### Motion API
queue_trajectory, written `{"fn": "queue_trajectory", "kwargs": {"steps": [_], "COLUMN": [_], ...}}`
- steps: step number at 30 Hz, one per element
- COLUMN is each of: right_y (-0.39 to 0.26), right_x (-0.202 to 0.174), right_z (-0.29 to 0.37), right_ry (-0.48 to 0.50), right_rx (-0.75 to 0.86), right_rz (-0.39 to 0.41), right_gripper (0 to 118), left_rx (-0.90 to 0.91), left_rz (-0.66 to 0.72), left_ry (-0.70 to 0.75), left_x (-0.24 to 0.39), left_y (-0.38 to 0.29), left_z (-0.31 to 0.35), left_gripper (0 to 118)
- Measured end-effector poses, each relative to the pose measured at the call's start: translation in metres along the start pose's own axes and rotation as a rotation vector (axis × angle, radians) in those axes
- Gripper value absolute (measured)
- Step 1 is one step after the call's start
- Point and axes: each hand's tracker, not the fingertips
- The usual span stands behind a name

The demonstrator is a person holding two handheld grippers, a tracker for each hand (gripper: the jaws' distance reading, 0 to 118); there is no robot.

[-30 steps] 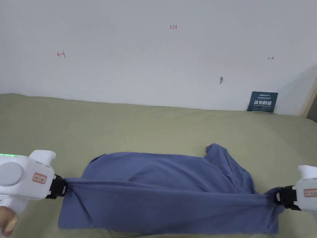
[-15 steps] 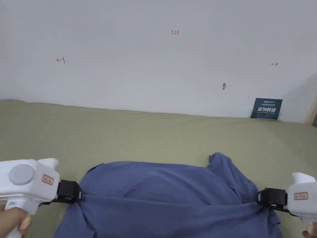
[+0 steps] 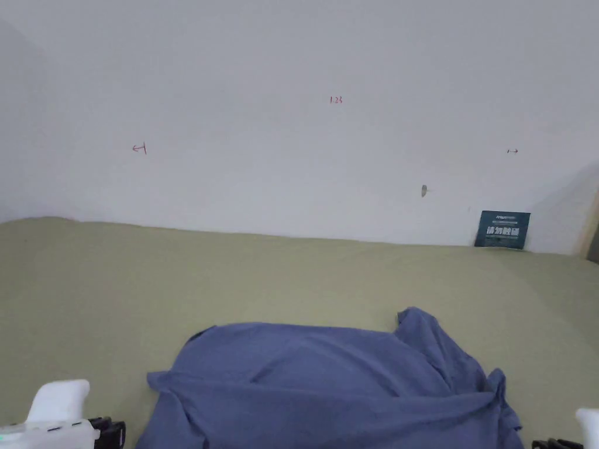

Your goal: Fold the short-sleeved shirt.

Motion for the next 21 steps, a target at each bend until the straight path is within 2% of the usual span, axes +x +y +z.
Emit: {"fn": "queue_trajectory", "kwargs": {"steps": [2,6,7,8,10,13,17,20,21], "right_y": [-0.007,-0.005,-0.003,-0.001,0.003,0.006,0.009,0.014,0.017], "right_x": [-0.002,-0.001,0.000,0.002,0.000,0.004,0.013,0.018,0.019], "right_z": [-0.001,-0.009,-0.010,-0.012,-0.014,-0.018,-0.025,-0.036,-0.040], "right_ry": [0.001,-0.012,-0.014,-0.013,-0.015,-0.005,-0.010,-0.023,-0.022], "right_rx": [-0.014,-0.023,-0.019,-0.016,-0.014,-0.015,-0.012,-0.022,-0.030], "right_rz": [-0.021,-0.021,-0.024,-0.028,-0.031,-0.048,-0.055,-0.045,-0.043], "right_gripper": [0,0,0,0,0,0,0,0,0], "left_rx": [-0.015,-0.044,-0.045,-0.044,-0.060,-0.090,-0.163,-0.195,-0.165], "left_rz": [0.048,0.052,0.052,0.055,0.082,0.126,0.089,0.047,0.018], "left_ry": [-0.020,-0.009,-0.009,-0.005,0.001,-0.029,-0.008,0.033,0.053], "left_x": [-0.009,-0.012,-0.012,-0.011,-0.009,-0.010,-0.001,0.006,0.009], "left_y": [-0.006,0.002,0.006,0.012,0.022,0.033,0.039,0.034,0.035], "left_z": [-0.007,-0.022,-0.028,-0.036,-0.054,-0.088,-0.124,-0.133,-0.130], "left_gripper": [0,0,10,28,75,80,80,76,71]}}
